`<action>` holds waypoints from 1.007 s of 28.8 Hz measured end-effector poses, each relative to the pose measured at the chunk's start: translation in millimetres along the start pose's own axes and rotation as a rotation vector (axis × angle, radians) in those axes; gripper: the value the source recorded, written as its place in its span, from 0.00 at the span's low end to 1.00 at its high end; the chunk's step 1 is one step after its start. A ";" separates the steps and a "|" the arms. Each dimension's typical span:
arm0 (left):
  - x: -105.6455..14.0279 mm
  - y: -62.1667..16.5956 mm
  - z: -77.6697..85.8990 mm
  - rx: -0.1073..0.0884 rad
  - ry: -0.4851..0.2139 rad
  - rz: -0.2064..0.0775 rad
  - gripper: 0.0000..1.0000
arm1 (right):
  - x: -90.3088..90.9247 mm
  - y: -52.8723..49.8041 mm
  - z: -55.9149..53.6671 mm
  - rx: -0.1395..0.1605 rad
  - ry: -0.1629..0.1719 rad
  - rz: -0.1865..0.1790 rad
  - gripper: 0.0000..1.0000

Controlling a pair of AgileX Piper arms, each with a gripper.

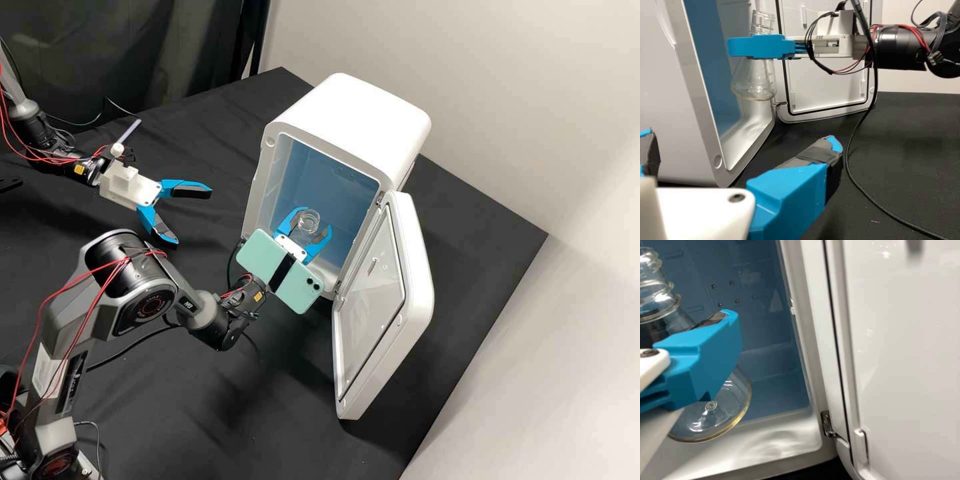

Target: Place the flask in the incubator

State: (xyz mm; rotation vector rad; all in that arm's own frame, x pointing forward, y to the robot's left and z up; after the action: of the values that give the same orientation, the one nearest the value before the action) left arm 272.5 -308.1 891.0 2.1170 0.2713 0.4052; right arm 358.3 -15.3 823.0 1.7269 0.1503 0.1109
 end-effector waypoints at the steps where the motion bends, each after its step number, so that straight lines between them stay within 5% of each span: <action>1: 0.0 0.0 0.0 0.000 0.000 0.000 1.00 | 1.9 -0.8 0.0 -0.002 0.003 0.000 0.00; 18: 2.3 0.1 -0.4 0.000 0.000 0.002 1.00 | 33.5 -6.0 -7.4 -0.052 0.030 0.006 0.00; 29: 2.3 0.1 -0.4 0.000 0.000 0.002 1.00 | 57.7 -13.4 -12.2 -0.058 0.002 -0.018 0.00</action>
State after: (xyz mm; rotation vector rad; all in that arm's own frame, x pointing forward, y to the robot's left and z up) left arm 274.5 -307.1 891.8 2.1179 0.2690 0.4060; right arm 412.8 8.1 811.0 1.6675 0.1621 0.1025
